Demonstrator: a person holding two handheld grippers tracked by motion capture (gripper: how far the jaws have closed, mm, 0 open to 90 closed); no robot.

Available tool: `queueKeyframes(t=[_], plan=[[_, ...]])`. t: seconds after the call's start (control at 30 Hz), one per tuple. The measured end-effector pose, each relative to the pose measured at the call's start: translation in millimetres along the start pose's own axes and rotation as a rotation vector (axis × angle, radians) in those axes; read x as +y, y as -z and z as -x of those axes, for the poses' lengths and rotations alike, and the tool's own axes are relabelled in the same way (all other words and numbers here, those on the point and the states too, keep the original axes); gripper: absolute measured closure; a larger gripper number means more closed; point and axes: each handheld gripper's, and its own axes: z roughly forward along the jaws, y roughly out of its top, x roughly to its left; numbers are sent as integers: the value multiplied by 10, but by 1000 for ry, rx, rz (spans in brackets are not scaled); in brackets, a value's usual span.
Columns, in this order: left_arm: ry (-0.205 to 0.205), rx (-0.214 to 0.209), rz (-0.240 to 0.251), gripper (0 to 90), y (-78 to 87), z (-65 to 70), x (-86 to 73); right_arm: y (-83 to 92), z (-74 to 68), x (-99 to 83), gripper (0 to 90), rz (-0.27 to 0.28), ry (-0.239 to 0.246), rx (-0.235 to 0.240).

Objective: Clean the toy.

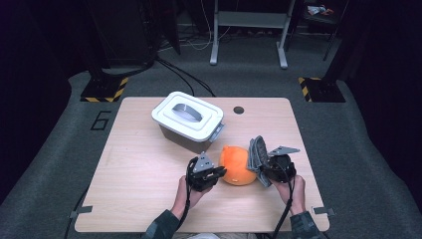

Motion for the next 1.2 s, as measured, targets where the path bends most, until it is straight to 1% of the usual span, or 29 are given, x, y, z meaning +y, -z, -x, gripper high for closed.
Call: queueKeyframes(t=[0.1,0.13,0.17,0.2,0.27,0.3,0.33,0.37,0.47,0.5,0.6,0.67,0.77,0.8,0.9,0.97,1.03,1.07,1.1,1.13,1.17,1.2], plan=[[5,-2,1,831,-3,3,0,-28,30,-42,729,-8,-20,-6],[5,-2,0,830,-3,3,-1,-44,50,-57,729,-14,-17,-6],[2,-1,-1,830,0,0,-1,-61,57,-75,729,-25,-28,-16],[11,-1,-2,830,-1,3,-5,-85,69,-94,729,-35,-22,-24],[6,-1,-6,830,3,-10,-8,-143,80,-141,729,-58,-25,-35],[4,-9,-15,830,10,-19,-8,-178,83,-166,729,-68,-24,-37],[8,-1,-7,831,6,-18,-15,-211,84,-193,729,-74,-24,-44],[9,-2,-8,831,7,-22,-19,-240,86,-216,729,-82,-16,-36],[19,2,-5,831,7,-24,-28,-340,51,-279,728,-105,-7,-37],[20,3,-4,830,7,-25,-29,-359,35,-295,727,-98,-3,-47],[18,5,-1,831,7,-24,-25,-351,45,-293,727,-97,-3,-42],[20,5,-1,831,11,-24,-24,-316,61,-276,729,-97,-15,-50],[20,2,-3,830,16,-31,-23,-170,92,-234,732,-51,-12,-83],[17,2,-4,830,18,-28,-22,-107,97,-210,732,-39,-20,-92],[10,3,-1,830,17,-17,-17,92,104,-107,732,13,-21,-89],[8,0,1,830,14,-12,-12,210,81,-13,732,54,-1,-73],[9,-3,-1,830,15,-6,-6,299,8,93,731,71,23,-56],[1,-3,-2,830,17,-9,-1,336,-39,148,730,77,38,-44],[5,-5,-1,830,15,-3,1,357,-93,202,730,82,54,-31],[6,0,5,830,10,4,2,371,-147,252,730,84,80,-23],[4,-1,5,830,11,6,5,372,-213,300,729,88,94,-16],[3,-2,8,830,8,8,8,362,-270,345,729,84,118,-8]])
